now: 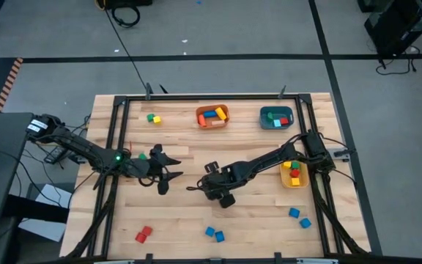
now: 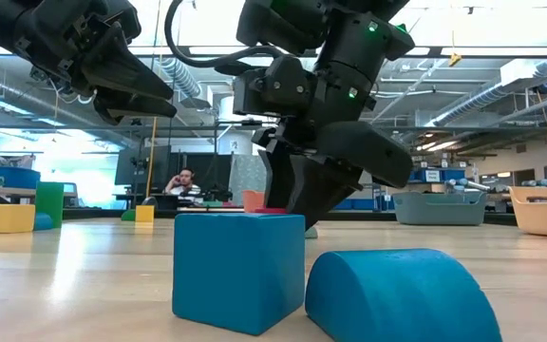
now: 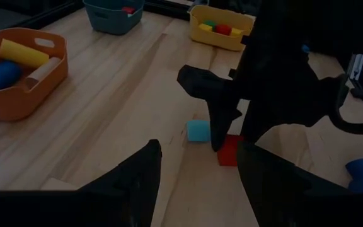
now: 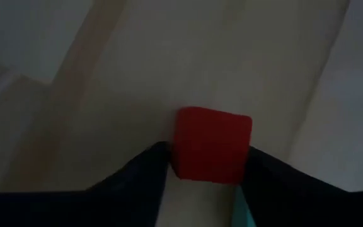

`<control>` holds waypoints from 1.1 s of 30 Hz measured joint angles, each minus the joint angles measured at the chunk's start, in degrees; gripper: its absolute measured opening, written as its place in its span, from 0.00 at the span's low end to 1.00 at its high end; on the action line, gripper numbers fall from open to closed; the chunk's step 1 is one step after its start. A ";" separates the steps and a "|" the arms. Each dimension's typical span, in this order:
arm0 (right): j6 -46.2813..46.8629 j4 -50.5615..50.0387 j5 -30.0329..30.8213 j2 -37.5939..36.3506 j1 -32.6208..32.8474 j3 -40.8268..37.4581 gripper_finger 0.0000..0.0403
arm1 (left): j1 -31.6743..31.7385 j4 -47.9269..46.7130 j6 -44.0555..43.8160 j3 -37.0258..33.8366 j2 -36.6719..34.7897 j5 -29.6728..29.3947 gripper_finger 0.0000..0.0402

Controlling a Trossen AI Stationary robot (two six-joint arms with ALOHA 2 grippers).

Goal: Sort blocks by size
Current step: Put the red cube block into the yellow bin

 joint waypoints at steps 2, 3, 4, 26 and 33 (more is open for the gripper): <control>0.11 0.41 0.12 0.02 -0.01 0.00 0.58 | 0.00 -0.02 0.00 0.00 0.00 0.00 0.53; 0.13 0.56 0.12 0.02 -0.02 0.00 0.60 | 0.00 -0.01 0.00 0.00 0.00 0.00 0.53; 0.15 0.67 0.12 0.02 -0.05 0.00 0.63 | 0.00 -0.01 0.00 0.00 0.00 0.00 0.53; 6.32 3.33 -3.60 0.24 -0.38 0.00 0.44 | 0.00 0.00 -0.17 0.00 0.00 0.00 0.53; 7.47 2.63 -3.14 -0.20 -0.14 0.04 0.36 | 0.00 0.00 -0.15 0.00 0.00 0.00 0.53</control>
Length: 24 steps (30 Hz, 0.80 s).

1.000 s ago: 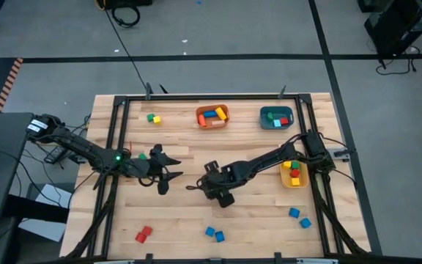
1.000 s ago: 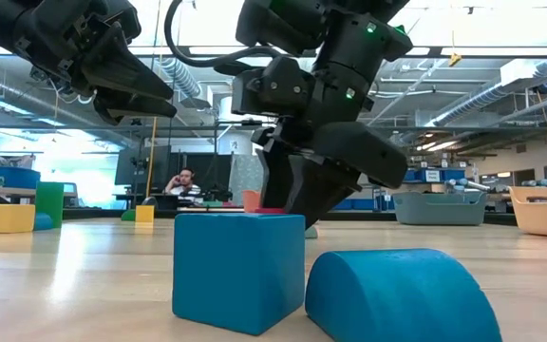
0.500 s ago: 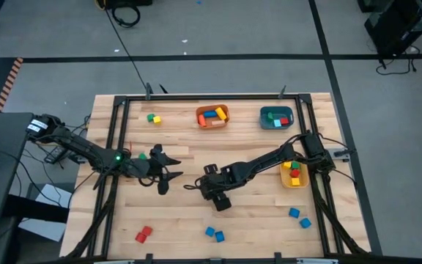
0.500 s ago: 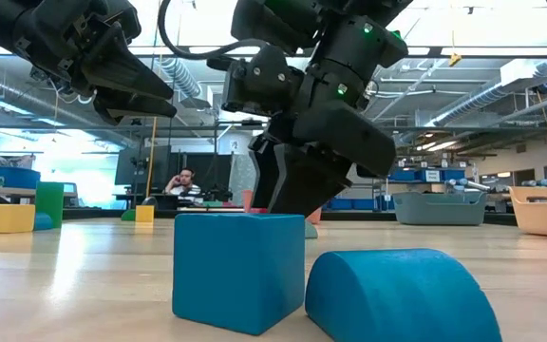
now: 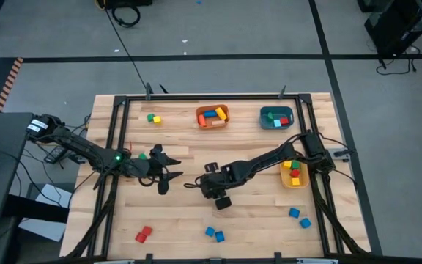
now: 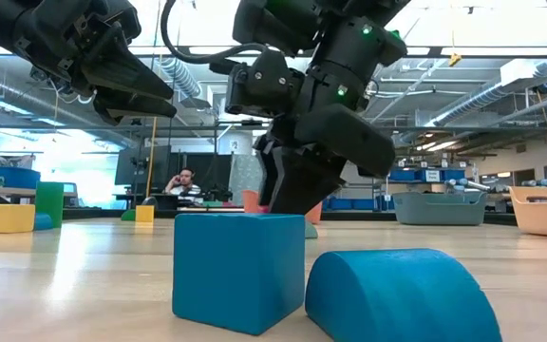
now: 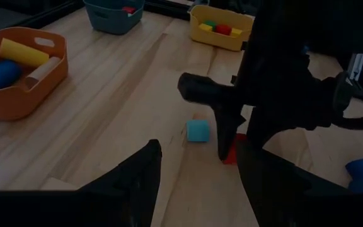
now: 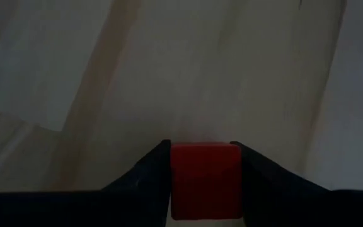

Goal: Sort blocks by size
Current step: Put the red cube block into the yellow bin

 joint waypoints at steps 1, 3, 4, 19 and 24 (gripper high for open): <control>1.91 -0.64 0.59 -0.26 0.19 0.00 0.36 | 0.00 -0.02 0.00 0.00 0.00 0.00 0.53; 6.89 -1.84 2.68 -1.56 0.59 0.00 0.36 | 0.00 -0.02 -0.69 0.00 0.00 0.00 0.53; 9.37 -3.22 3.65 -2.59 0.75 0.00 0.36 | 0.00 -0.06 -0.84 0.00 0.00 0.00 0.53; 35.94 -22.05 20.45 -27.11 6.44 -9.24 0.37 | 0.00 0.00 -1.91 0.00 0.00 3.65 0.53; 56.41 -28.24 27.07 -38.93 10.61 -19.39 0.39 | 0.00 0.07 -2.34 0.00 0.00 3.65 0.53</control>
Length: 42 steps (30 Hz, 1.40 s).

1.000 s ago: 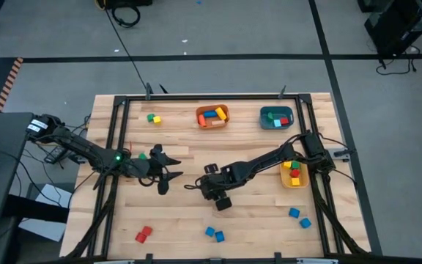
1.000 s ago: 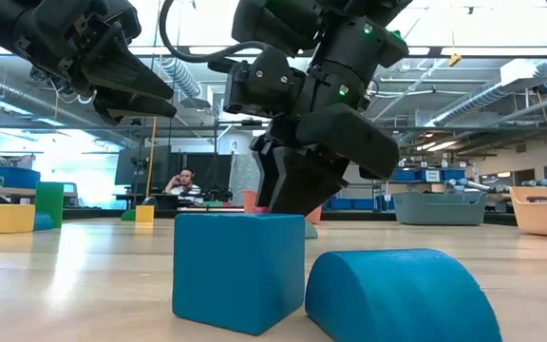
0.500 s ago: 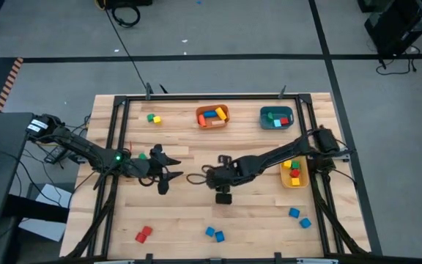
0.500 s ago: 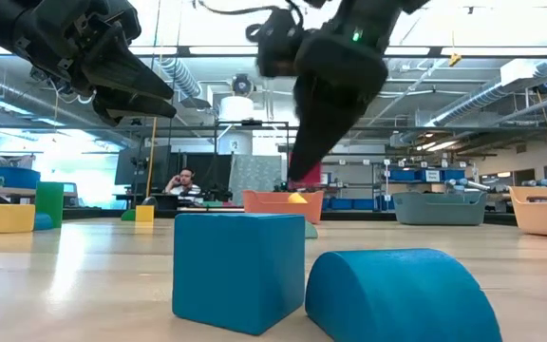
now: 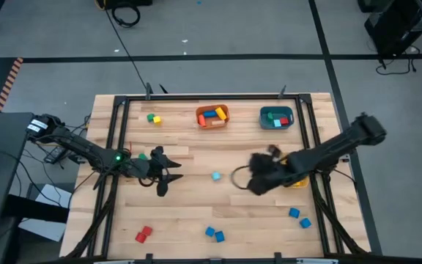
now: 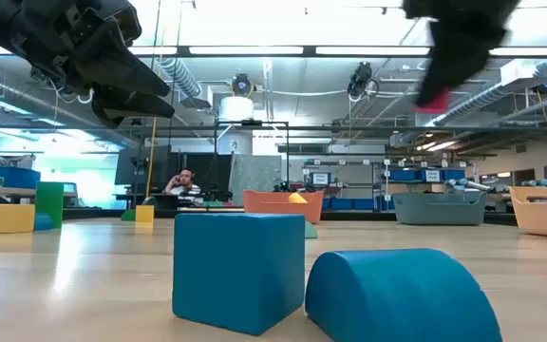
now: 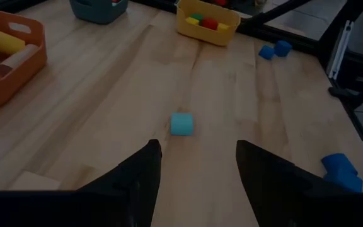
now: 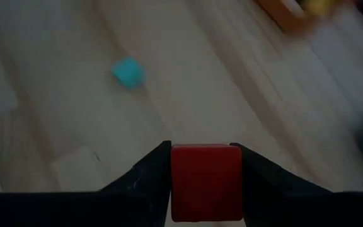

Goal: Sort blocks by size
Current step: Put the red cube block into the yellow bin, then put the blue half circle block into the blue bin

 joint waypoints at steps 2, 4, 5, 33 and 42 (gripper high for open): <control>9.23 -2.96 0.07 -3.99 1.02 -3.95 0.38 | 0.00 0.00 0.00 0.00 0.00 0.00 0.53; 17.85 -5.66 -0.45 -7.12 1.90 -7.94 0.37 | 0.00 0.02 0.00 0.00 0.00 0.00 0.53; 21.76 -6.88 -1.40 -8.30 2.25 -9.70 0.37 | 0.00 0.04 0.00 0.00 0.00 0.00 0.53; 45.36 -10.65 -13.39 -10.49 8.85 -22.47 0.45 | 0.00 0.07 -0.11 0.00 0.00 -0.02 0.53; 44.29 -11.75 -13.09 -11.96 8.85 -20.95 0.45 | 0.00 0.18 -0.13 0.00 0.00 -0.02 0.53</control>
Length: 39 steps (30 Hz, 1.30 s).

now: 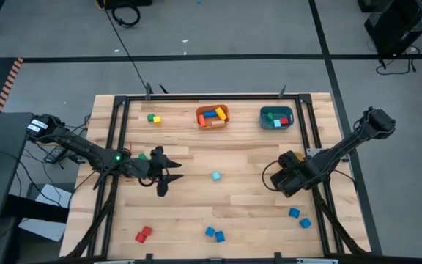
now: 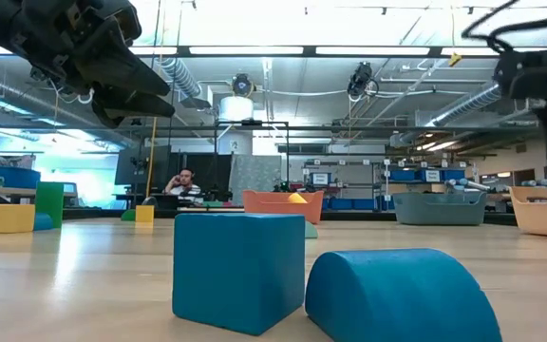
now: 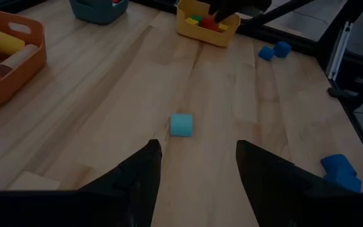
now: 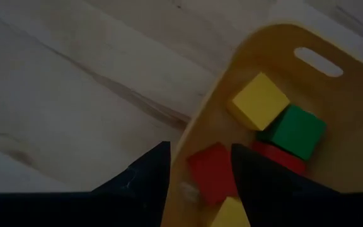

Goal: Sort blocks by size
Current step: Put the blue half circle block into the blue bin

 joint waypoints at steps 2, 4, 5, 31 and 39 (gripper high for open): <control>-1.17 -0.14 1.63 -0.40 0.11 1.36 0.44 | 0.00 0.31 0.00 0.00 0.00 0.00 0.53; -3.27 0.31 3.61 -0.38 0.58 3.13 0.43 | 0.00 0.43 0.00 0.00 -0.02 0.00 0.53; -4.28 0.38 4.38 -0.15 0.78 4.25 0.43 | 0.00 0.62 0.00 -0.02 -0.02 0.00 0.53; -4.93 1.94 -8.81 30.30 12.89 30.00 0.27 | 0.00 1.13 0.03 -0.02 -0.02 -0.02 0.53; 0.05 -4.37 -23.72 36.25 17.88 30.00 0.42 | 0.00 1.70 0.09 -0.02 -0.02 -0.08 0.53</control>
